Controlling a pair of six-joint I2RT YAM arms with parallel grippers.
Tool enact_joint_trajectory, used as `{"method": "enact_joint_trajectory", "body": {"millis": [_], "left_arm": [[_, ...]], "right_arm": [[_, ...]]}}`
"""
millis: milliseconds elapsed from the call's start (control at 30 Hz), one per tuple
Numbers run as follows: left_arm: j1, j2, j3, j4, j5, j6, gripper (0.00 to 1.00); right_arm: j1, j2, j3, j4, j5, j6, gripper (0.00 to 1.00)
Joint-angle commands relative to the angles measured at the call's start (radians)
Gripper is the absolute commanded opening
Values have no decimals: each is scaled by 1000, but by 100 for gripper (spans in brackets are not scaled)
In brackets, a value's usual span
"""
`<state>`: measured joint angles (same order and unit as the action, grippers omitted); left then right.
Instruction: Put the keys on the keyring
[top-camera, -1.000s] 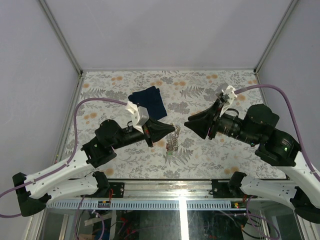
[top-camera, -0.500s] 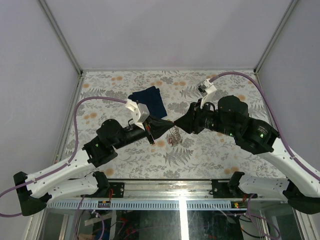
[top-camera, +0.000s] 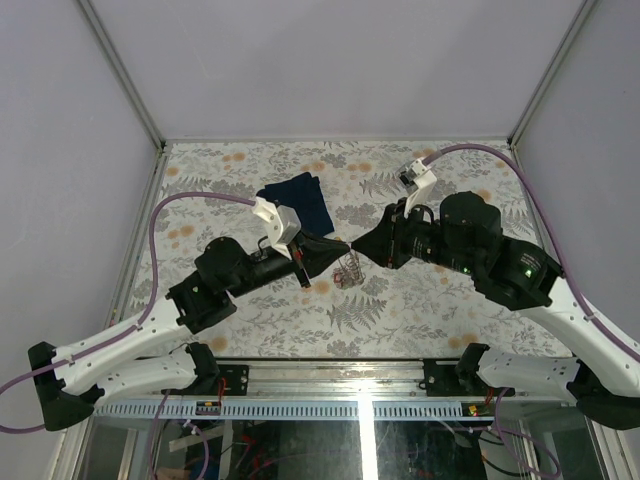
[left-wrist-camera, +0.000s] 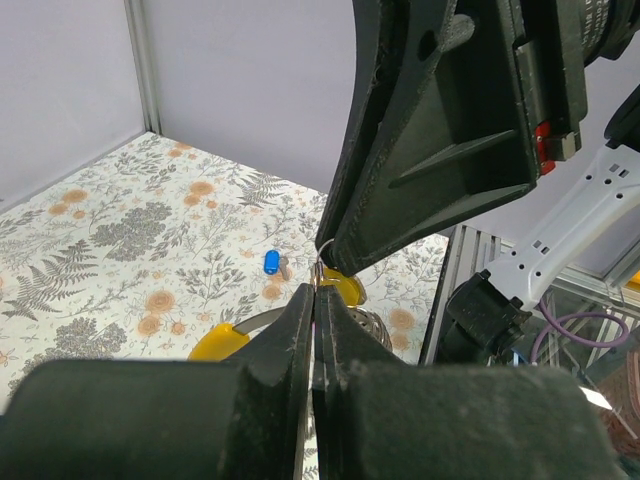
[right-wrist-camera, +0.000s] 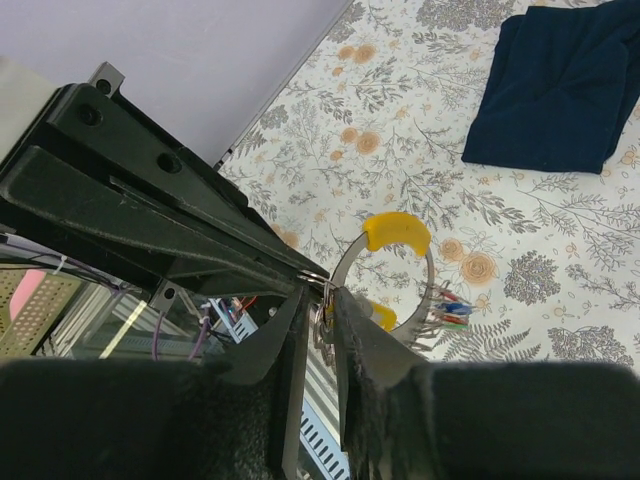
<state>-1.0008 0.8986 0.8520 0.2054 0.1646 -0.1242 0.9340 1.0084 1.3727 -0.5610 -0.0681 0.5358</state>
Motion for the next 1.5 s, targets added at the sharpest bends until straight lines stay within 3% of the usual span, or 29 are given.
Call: {"method": "enact_joint_trajectory", "body": {"millis": [0,233,533,1467], "left_arm": [[-4,-2,41,72,-16,14,0],[-5,-3,40,70,-15,14,0],[-5,-7,38,71,-14,15,0],[-5,-18,29,106,22,17,0]], "right_arm": [[6,-30,34,15,18,6,22],[6,-37,30,8,28,6,25],[7,-37,23,10,29,11,0],[6,-28,-47,-8,47,82,1]]}}
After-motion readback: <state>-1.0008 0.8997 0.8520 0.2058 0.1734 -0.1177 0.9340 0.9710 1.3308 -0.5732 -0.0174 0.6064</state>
